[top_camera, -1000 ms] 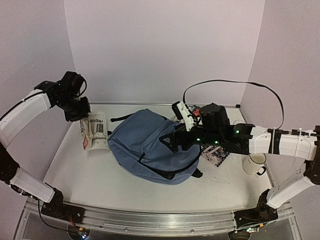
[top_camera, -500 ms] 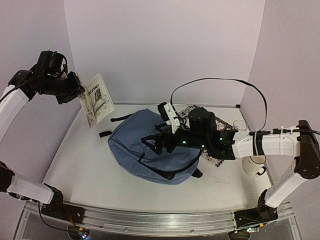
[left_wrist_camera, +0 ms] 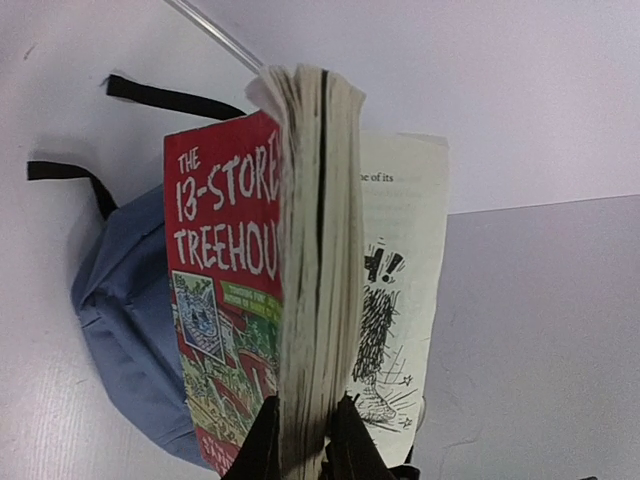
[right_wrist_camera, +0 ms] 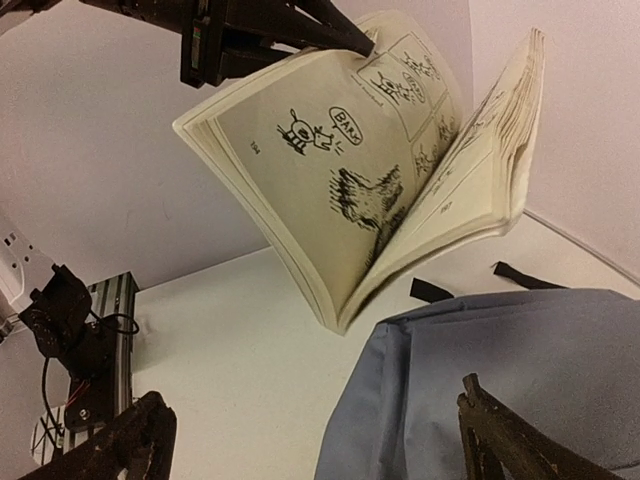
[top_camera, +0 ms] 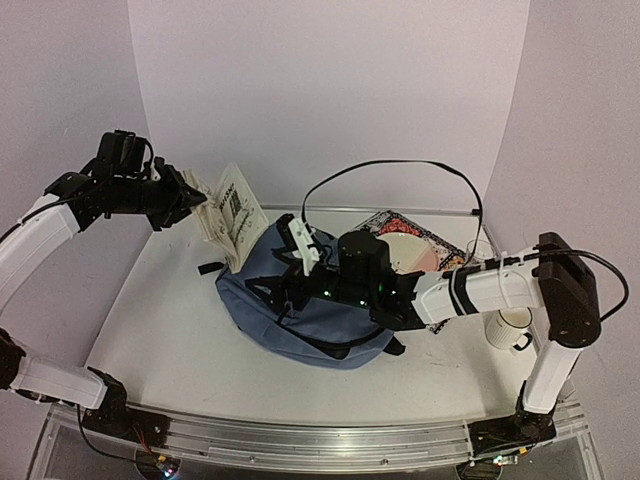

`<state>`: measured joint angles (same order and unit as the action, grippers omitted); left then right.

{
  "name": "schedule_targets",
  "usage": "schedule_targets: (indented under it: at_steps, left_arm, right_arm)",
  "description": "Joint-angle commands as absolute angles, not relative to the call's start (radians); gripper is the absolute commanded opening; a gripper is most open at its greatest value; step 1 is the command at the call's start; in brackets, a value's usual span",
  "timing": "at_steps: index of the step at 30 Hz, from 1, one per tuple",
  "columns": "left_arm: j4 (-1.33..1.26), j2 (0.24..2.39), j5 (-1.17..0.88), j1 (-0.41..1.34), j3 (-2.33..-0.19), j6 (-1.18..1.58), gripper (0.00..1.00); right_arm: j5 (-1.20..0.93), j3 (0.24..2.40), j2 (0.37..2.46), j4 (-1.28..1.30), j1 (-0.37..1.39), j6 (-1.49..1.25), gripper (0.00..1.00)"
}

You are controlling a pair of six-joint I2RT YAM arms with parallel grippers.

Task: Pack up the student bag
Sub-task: Pass from the left arm to the right

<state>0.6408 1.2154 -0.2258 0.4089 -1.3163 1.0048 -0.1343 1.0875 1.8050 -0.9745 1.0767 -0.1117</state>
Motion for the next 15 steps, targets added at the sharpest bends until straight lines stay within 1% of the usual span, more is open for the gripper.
schedule_targets:
  at_steps: [1, 7, 10, 15]
  left_arm:
    - [0.443, 1.171, -0.279, 0.437, -1.307, 1.079, 0.0]
    - [0.401, 1.18, -0.286, 0.454, -1.282, 1.108, 0.0]
    - [0.377, 1.19, -0.286, 0.465, -1.274, 1.119, 0.0]
    - [0.343, 1.19, -0.245, 0.492, -1.243, 1.153, 0.0]
  right_arm:
    - [-0.11, 1.207, 1.862, -1.08, 1.084, -0.035, 0.98]
    - [-0.119, 1.326, 1.925, -1.048, 1.085, 0.039, 0.98]
    - [-0.039, 1.368, 1.944, -1.01, 1.093, 0.077, 0.97]
    - [0.12, 1.421, 1.968, -0.957, 1.115, 0.16, 0.9]
